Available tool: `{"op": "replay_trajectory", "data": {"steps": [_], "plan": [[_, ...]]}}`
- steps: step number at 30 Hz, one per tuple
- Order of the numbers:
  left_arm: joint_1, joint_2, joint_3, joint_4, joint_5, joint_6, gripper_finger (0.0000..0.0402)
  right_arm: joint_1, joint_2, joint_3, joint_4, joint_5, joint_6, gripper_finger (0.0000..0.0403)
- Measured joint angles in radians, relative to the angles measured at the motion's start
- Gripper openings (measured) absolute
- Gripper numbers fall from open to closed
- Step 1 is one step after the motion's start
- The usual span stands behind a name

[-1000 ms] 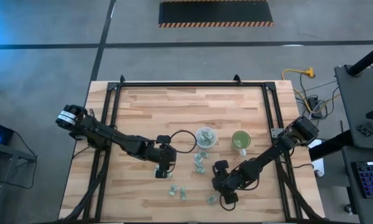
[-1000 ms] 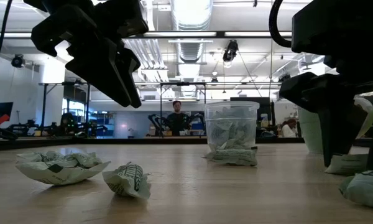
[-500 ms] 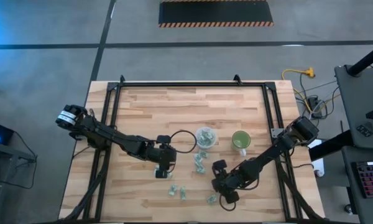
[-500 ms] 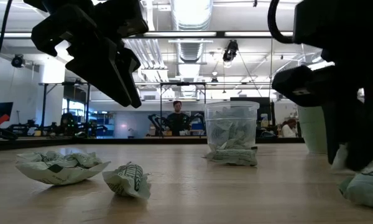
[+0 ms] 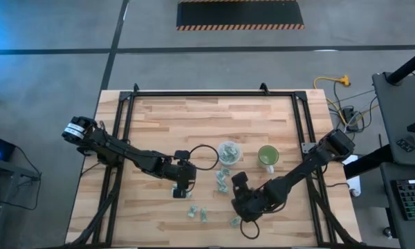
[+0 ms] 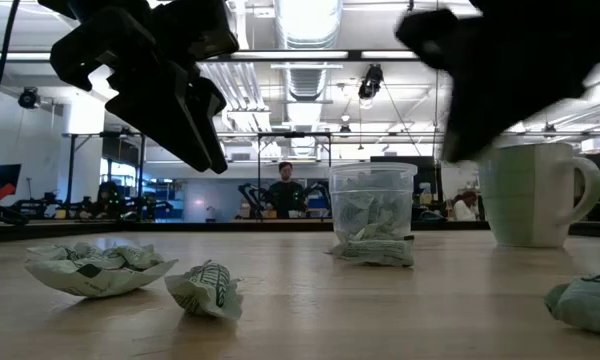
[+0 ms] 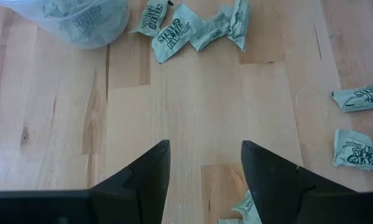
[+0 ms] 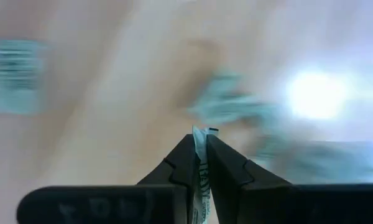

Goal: Pick and place Stevia / Truvia into bins
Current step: Put the green stevia packet into the transparent container

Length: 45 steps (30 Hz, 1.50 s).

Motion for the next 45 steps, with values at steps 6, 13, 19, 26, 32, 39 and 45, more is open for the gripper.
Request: {"op": "replay_trajectory", "data": {"steps": [6,13,19,26,32,39,45], "plan": [[0.0,0.0,0.0,0.0,0.0,0.003,0.018,-0.033,0.0,0.059,-0.035,0.365,-0.146,0.0028],[0.0,0.0,0.0,0.0,0.0,0.005,0.018,-0.19,0.0,0.06,-0.034,0.397,-0.174,0.0028],[0.0,0.0,0.0,0.0,0.0,0.005,0.018,-0.343,-0.001,0.053,-0.031,0.289,-0.075,0.0028],[0.0,0.0,0.0,0.0,0.0,0.025,0.018,-0.414,-0.001,0.061,-0.027,0.139,0.028,0.0028],[0.0,0.0,-0.001,0.0,0.0,0.026,0.018,-0.413,0.0,0.06,-0.027,0.088,0.028,0.0029],[0.0,0.0,-0.002,0.008,0.0,0.026,0.018,-0.412,-0.001,0.06,-0.027,0.077,0.015,0.0063],[0.0,0.0,-0.002,0.009,0.0,0.026,0.018,-0.412,-0.005,0.081,-0.071,0.078,0.024,0.0126]]}}
